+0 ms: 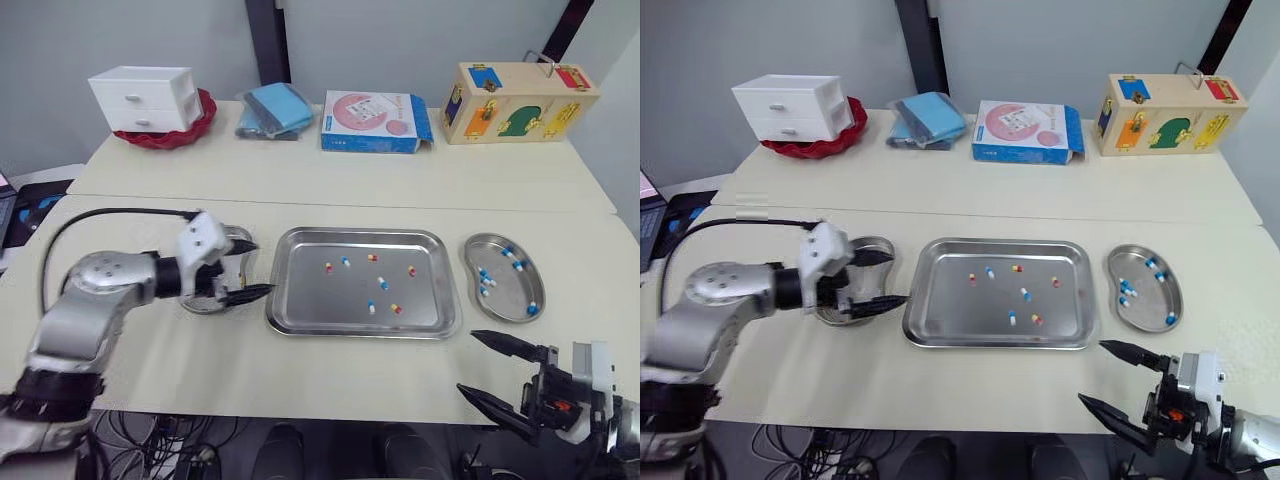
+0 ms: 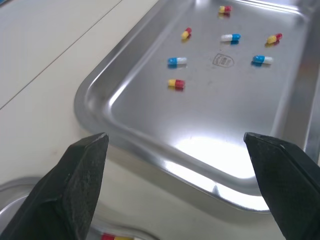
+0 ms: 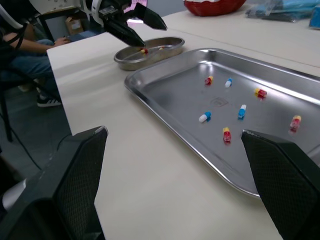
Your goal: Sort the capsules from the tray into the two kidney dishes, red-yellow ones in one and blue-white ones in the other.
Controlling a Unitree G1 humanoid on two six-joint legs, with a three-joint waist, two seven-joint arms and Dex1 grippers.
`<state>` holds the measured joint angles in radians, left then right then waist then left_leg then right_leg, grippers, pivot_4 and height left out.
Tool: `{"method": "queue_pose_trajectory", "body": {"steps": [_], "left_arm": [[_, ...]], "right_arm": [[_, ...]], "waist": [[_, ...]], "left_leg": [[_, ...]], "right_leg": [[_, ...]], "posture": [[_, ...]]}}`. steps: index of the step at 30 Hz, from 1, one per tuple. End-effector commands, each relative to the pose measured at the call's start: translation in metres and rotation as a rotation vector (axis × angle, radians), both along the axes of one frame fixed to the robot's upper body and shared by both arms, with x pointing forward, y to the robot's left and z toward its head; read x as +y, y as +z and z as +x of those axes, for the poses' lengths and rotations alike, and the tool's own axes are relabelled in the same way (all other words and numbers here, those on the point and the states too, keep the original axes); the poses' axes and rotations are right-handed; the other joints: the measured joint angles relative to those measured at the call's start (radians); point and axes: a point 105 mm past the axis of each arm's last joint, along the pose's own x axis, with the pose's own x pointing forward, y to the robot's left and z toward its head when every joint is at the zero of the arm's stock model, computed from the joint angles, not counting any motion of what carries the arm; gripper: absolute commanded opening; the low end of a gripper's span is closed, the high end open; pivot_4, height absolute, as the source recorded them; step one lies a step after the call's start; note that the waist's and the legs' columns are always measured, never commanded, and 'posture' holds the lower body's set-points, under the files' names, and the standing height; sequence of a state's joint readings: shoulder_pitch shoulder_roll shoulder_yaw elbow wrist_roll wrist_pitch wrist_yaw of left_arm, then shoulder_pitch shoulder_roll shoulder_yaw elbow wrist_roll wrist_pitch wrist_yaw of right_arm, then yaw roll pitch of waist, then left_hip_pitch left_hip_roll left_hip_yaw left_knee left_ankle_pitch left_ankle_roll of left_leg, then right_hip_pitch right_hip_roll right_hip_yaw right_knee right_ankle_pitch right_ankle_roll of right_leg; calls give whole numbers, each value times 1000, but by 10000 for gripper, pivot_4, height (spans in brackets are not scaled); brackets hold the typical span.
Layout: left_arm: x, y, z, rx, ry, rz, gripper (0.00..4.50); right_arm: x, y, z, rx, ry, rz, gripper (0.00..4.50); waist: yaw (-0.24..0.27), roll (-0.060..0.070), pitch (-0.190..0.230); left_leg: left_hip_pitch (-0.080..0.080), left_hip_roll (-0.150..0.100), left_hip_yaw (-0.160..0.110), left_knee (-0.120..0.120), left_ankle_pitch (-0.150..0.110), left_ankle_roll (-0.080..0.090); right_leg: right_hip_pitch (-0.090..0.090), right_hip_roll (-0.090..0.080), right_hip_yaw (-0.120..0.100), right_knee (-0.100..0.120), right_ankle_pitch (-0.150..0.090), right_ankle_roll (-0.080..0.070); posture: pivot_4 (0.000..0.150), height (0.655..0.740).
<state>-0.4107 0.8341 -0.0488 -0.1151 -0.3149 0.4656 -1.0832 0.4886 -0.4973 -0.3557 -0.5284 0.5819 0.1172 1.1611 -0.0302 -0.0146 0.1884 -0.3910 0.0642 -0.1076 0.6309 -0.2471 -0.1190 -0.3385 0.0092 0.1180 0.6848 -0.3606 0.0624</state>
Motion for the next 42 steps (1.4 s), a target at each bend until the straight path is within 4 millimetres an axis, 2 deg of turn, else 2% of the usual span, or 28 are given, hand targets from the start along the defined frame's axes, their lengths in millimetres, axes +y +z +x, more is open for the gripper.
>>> {"method": "queue_pose_trajectory", "body": {"steps": [1,8,15,22,28,39,42], "left_arm": [[-17,-3,7,-11,-61,31,44721],[-47,-21,33,-32,-98,30,44721],[-63,-37,56,-24,-111,49,44721],[-74,-43,65,-2,-141,45,44721],[-74,-52,65,9,-151,74,44721],[-64,-56,67,11,-119,106,10173],[-62,-56,67,12,-113,109,10173]], "right_arm": [[-1,2,0,-70,-39,16,45000],[2,-4,-2,-85,-83,47,45000],[4,-6,-2,-83,-106,50,45000],[7,-7,-5,-81,-129,47,45000],[7,-7,-7,-78,-148,46,45000],[7,-6,-7,-75,-152,40,45000],[7,-6,-6,-75,-149,39,45000]], "waist": [[0,0,0],[-2,0,0],[-1,1,0],[-1,1,0],[-1,1,-1],[-1,1,-1],[-1,1,-1]], "left_leg": [[0,0,0,0,0,0],[1,0,0,1,0,0],[1,-1,0,2,0,0],[1,-1,-1,3,0,0],[1,-1,-1,3,0,0],[2,-1,-1,4,0,0],[3,-1,-1,4,0,0]], "right_leg": [[0,0,0,0,0,0],[0,0,0,3,0,0],[0,0,0,4,0,0],[0,1,0,5,0,0],[0,1,0,6,0,0],[1,1,0,7,0,0],[1,1,1,8,0,0]], "posture": [[1500,7400],[1500,7400],[1500,7400],[1500,7400],[1500,7400],[1500,7400],[1500,7400]]}}
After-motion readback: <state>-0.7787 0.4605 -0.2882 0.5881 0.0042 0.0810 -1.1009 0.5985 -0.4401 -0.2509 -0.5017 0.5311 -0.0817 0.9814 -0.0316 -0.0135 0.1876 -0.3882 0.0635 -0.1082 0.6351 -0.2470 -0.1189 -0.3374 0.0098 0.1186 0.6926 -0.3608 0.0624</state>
